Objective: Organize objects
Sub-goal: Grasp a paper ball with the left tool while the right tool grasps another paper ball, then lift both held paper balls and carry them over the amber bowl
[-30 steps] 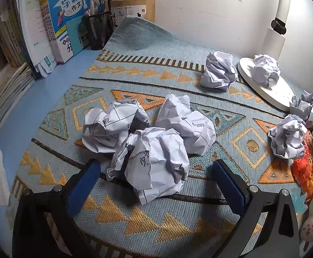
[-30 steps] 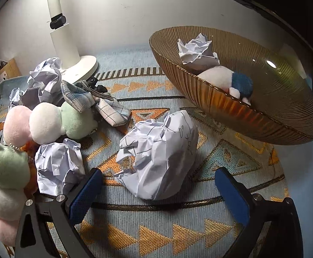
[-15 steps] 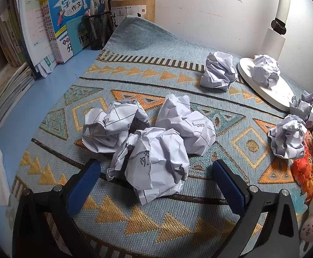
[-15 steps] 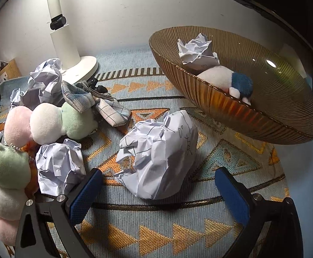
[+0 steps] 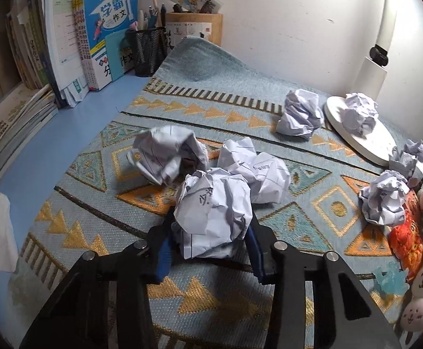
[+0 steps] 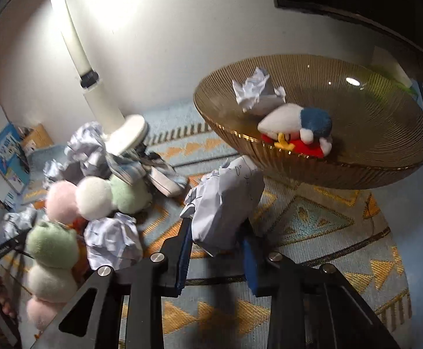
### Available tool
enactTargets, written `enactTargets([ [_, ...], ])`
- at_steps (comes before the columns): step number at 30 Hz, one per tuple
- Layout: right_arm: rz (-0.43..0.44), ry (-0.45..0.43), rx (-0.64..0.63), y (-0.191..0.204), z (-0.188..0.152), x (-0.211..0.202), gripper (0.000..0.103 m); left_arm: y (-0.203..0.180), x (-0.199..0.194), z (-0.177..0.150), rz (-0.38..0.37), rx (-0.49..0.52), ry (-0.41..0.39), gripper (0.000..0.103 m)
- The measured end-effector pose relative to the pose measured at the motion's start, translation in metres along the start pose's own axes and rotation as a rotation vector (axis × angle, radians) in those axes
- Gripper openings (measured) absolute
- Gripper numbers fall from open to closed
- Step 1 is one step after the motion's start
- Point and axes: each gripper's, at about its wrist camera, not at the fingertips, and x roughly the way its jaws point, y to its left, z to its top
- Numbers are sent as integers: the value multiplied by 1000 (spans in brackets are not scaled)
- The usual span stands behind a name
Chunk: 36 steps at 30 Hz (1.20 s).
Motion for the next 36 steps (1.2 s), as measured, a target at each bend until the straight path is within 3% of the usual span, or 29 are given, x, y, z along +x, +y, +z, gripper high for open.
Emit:
enactTargets([
  [2, 34, -148, -34, 10, -2, -28, 25, -7, -13, 0, -8, 33, -74, 38],
  [4, 4, -296, -97, 23, -4, -53, 25, -14, -32, -2, -16, 72, -179, 38],
  [8, 24, -401, -97, 22, -6, -76, 25, -29, -54, -8, -10, 157, -311, 38],
  [11, 41, -421, -53, 17, -6, -82, 25, -37, -62, -10, -22, 195, -360, 38],
  [24, 55, -476, 50, -3, -8, -95, 26, -64, -83, -21, -32, 265, -442, 38],
  [26, 45, -487, 60, -6, -8, -97, 26, -72, -96, -19, -66, 253, -458, 38],
  [31, 8, -488, 104, -18, -6, -96, 26, -98, -139, -1, -238, 201, -474, 38],
  [36, -17, -503, 155, -35, -6, -98, 26, -155, -182, 12, -272, 234, -583, 38],
])
